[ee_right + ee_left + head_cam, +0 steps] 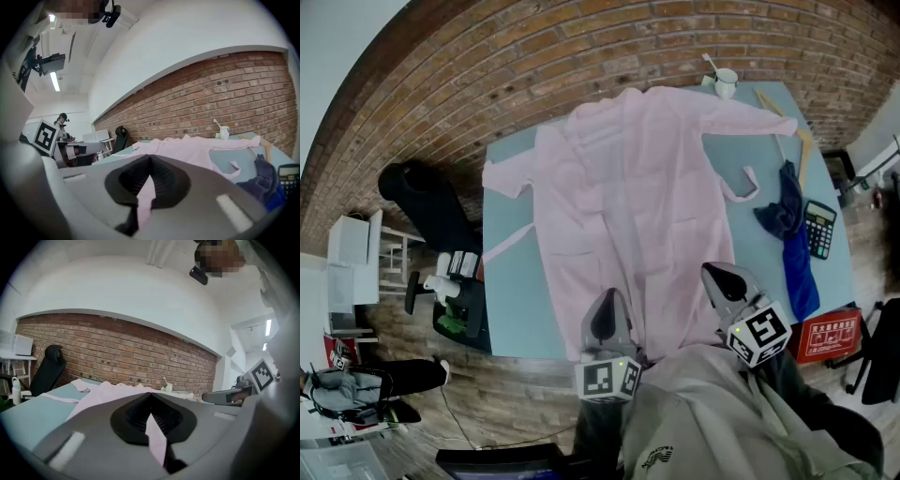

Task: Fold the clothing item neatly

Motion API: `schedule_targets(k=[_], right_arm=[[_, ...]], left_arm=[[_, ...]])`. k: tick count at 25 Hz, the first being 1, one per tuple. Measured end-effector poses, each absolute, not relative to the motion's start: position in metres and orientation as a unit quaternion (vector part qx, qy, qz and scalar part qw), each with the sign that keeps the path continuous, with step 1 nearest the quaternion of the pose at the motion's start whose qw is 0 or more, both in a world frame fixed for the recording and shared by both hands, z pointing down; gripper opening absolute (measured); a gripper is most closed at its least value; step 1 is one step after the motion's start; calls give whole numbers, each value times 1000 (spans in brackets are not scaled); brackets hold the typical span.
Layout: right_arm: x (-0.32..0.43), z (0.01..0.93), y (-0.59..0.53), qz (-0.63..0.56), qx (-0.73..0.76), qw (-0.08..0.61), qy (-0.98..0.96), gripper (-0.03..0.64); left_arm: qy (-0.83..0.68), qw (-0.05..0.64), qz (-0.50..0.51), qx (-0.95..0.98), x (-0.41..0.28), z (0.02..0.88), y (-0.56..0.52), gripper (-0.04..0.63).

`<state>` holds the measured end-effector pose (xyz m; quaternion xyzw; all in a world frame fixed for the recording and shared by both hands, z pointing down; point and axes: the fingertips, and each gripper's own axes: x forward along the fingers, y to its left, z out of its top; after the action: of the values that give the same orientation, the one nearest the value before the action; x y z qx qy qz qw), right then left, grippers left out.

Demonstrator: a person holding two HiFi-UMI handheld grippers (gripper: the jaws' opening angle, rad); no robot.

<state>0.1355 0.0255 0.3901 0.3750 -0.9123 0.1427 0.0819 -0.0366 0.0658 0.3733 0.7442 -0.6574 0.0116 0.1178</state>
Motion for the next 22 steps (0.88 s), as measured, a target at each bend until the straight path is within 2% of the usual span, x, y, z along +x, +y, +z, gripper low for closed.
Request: schedule_targets(k=[8,15,19,22], right_arm=[[178,397,-10,142,403,70,-901,-3],[230,404,-89,73,487,98,-865,-2],[284,421,-167,159,546,83,-819,-2],[305,432,-209,175,579,95,-790,-2]], left_arm=[[-663,115,10,740,-19,373,37,8],[-643,145,27,752,-20,403,3,8],[-622,158,29,766,-13,412,-29,8],[-609,169,27,774,-9,421,-55,8]])
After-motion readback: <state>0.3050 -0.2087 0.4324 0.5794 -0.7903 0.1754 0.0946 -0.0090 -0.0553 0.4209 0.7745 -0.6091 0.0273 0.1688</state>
